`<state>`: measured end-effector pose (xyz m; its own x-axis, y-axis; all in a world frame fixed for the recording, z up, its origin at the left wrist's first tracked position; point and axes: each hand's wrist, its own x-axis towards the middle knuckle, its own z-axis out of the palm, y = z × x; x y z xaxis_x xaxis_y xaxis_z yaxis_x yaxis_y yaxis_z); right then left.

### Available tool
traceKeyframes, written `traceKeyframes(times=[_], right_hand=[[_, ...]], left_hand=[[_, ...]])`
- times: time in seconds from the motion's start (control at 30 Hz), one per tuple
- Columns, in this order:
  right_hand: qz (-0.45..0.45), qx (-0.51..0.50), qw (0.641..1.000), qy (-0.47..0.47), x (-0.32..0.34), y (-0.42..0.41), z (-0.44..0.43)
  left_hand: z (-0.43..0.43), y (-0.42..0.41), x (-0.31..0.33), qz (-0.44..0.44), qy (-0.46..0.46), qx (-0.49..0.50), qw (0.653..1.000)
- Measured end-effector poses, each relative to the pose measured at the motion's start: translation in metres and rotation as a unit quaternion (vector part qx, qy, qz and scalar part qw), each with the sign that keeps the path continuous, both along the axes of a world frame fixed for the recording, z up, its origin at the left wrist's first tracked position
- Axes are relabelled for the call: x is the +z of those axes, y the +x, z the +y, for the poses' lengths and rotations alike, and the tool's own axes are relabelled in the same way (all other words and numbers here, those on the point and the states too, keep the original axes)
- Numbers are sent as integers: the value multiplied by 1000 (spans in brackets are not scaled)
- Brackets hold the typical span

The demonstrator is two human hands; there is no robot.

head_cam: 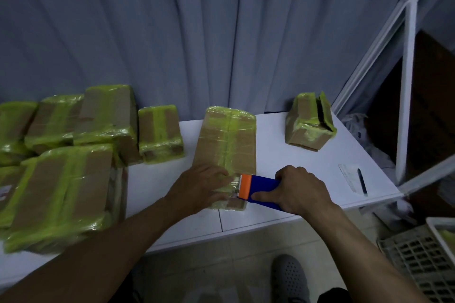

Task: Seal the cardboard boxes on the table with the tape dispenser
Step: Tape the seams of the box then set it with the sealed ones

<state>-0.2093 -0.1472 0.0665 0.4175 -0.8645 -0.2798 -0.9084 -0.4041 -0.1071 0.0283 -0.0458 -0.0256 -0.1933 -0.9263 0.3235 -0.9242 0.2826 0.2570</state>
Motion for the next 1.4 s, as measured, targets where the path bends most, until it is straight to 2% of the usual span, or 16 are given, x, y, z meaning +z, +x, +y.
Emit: traceKeyframes(times=[0.27, 0.47, 0.7, 0.83, 0.93, 1.1, 1.13, 1.27, 1.4], right_hand=[[-19, 3, 1000, 15, 1, -5, 0], [-64, 11, 997, 48, 8, -10, 5], [-59, 14, 997, 37, 14, -24, 9], [-45, 19, 998, 27, 7, -16, 10], [-44, 12, 998, 39, 1, -11, 7], [-46, 3, 998, 48, -5, -6, 3], [-46, 2, 998, 49, -5, -6, 2], [-44, 6, 998, 47, -7, -4, 2], [-43, 8, 998, 46, -8, -4, 2]], left_hand=[[-11, -13, 4, -27, -30, 13, 999], [-7, -3, -1, 19, -14, 26, 999], [9, 18, 1, 41, 23, 40, 998], [11, 18, 3, 70, 39, -15, 997], [10, 15, 0, 43, 6, -39, 998], [10, 8, 0, -47, 54, -3, 997], [9, 6, 0, -44, 44, -1, 998], [1, -4, -3, 66, 42, 25, 997], [-8, -10, -12, 50, 22, 23, 998]])
